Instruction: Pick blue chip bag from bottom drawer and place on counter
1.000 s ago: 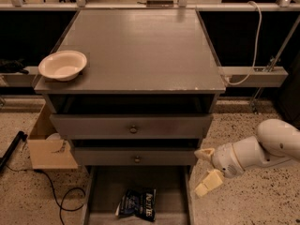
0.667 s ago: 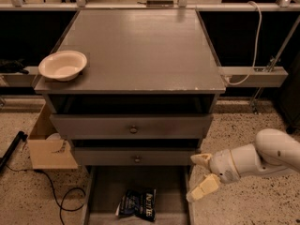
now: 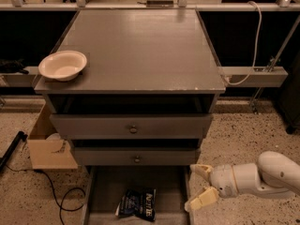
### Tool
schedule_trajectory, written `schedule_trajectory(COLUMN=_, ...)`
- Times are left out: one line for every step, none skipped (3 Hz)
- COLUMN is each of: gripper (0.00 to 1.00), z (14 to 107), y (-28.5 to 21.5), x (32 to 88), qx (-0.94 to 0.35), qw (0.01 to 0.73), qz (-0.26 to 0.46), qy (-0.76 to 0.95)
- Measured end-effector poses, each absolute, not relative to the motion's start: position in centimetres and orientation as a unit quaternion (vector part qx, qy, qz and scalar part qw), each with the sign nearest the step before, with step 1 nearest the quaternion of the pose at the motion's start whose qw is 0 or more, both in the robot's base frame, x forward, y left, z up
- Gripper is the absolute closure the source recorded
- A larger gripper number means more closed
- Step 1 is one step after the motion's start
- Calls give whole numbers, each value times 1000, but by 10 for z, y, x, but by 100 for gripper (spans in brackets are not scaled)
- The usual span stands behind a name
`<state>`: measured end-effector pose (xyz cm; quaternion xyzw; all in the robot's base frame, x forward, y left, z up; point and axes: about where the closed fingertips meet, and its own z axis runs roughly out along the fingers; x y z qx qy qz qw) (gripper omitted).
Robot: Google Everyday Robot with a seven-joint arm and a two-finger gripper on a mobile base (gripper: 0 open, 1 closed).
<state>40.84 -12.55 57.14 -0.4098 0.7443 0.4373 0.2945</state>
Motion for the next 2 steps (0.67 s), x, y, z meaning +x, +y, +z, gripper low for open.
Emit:
schedule_trajectory(gripper=0, z=571, y=-126, x=408, qx=-410, qw=295, qz=438, qy=744)
schedule_trajectory(gripper=0, z=557, y=-127, x=406, qx=-381, qw=334, qz=436, qy=744)
